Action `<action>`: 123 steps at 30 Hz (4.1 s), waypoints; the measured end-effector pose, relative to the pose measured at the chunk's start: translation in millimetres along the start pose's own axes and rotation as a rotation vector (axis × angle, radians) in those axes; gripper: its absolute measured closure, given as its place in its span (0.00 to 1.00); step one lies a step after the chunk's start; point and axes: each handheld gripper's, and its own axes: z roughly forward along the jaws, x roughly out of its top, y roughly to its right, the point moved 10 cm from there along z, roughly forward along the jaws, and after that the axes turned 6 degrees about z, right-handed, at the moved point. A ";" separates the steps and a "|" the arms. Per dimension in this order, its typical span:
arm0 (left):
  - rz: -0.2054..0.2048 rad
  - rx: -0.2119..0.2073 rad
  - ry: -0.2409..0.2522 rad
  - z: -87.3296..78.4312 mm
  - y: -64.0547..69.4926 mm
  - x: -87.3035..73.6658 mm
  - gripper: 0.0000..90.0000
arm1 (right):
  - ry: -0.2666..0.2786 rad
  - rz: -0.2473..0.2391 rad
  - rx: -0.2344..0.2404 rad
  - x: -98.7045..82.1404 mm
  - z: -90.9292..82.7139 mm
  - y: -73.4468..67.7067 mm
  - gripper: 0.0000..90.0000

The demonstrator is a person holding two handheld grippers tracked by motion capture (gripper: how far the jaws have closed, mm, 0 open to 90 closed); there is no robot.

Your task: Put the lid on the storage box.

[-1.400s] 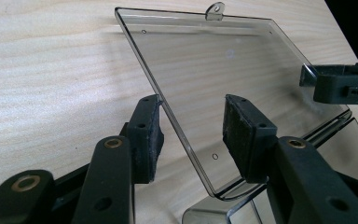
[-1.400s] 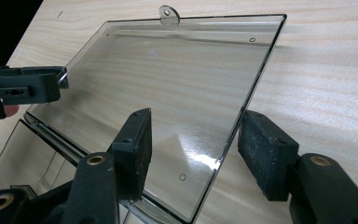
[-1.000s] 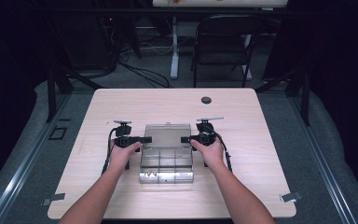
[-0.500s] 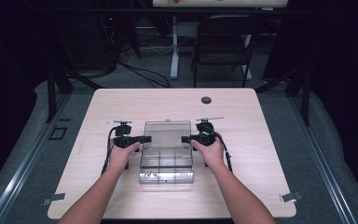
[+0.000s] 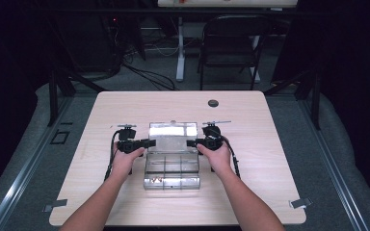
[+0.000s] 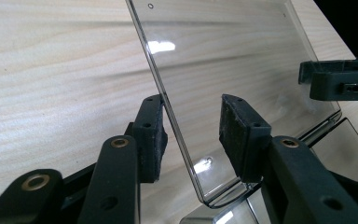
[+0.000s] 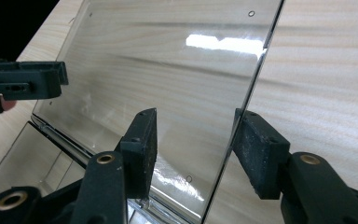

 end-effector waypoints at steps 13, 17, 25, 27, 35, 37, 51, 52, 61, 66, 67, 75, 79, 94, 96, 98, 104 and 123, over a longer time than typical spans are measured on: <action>0.046 0.006 0.032 -7.9 5.0 4.9 0.72 | 0.032 -0.065 -0.018 3.4 -11.7 -6.7 0.57; 0.050 -0.009 0.044 -12.0 7.4 6.9 0.71 | 0.043 -0.080 -0.007 5.0 -17.2 -10.1 0.57; 0.064 -0.019 0.058 -18.2 12.3 9.0 0.70 | 0.059 -0.101 -0.002 6.5 -24.7 -14.0 0.57; 0.067 -0.020 0.065 -19.5 13.6 9.6 0.70 | 0.058 -0.109 0.003 6.3 -26.8 -15.3 0.57; 0.084 -0.027 0.080 -24.8 18.8 11.3 0.70 | 0.079 -0.135 0.001 6.7 -33.7 -19.7 0.57; 0.091 -0.028 0.083 -25.7 19.8 11.7 0.70 | 0.078 -0.140 0.000 6.7 -35.8 -20.5 0.57; 0.118 -0.025 0.090 -32.4 24.2 11.4 0.70 | 0.096 -0.183 -0.011 6.6 -44.1 -25.5 0.60; 0.119 -0.025 0.093 -32.8 24.5 11.7 0.70 | 0.095 -0.186 -0.013 6.5 -44.7 -25.6 0.60; 0.129 -0.031 0.109 -37.9 28.3 13.4 0.69 | 0.114 -0.199 0.000 7.8 -52.2 -30.8 0.61; 0.137 -0.035 0.120 -41.2 30.8 14.3 0.69 | 0.112 -0.218 -0.002 6.6 -54.8 -33.0 0.61; 0.141 -0.035 0.119 -42.2 31.3 14.2 0.69 | 0.112 -0.222 -0.005 6.4 -55.4 -33.1 0.61; 0.157 -0.044 0.136 -49.8 36.4 14.9 0.69 | 0.116 -0.260 -0.026 4.1 -59.2 -36.9 0.62; 0.167 -0.042 0.138 -52.9 39.5 14.6 0.69 | 0.107 -0.276 -0.038 1.8 -61.7 -39.1 0.62; 0.199 -0.041 0.157 -66.5 47.9 11.6 0.69 | 0.118 -0.306 -0.058 -6.0 -66.1 -43.4 0.64; 0.207 -0.044 0.159 -69.1 49.5 11.7 0.69 | 0.121 -0.308 -0.057 -6.5 -66.4 -43.4 0.65; 0.215 -0.045 0.158 -71.9 50.5 11.4 0.69 | 0.116 -0.309 -0.057 -7.4 -67.1 -43.2 0.66; 0.228 -0.049 0.171 -80.6 54.3 10.0 0.70 | 0.120 -0.307 -0.049 -10.0 -68.5 -43.2 0.66; 0.288 -0.043 0.155 -108.9 62.2 -2.6 0.76 | 0.116 -0.328 -0.049 -22.6 -74.0 -43.3 0.64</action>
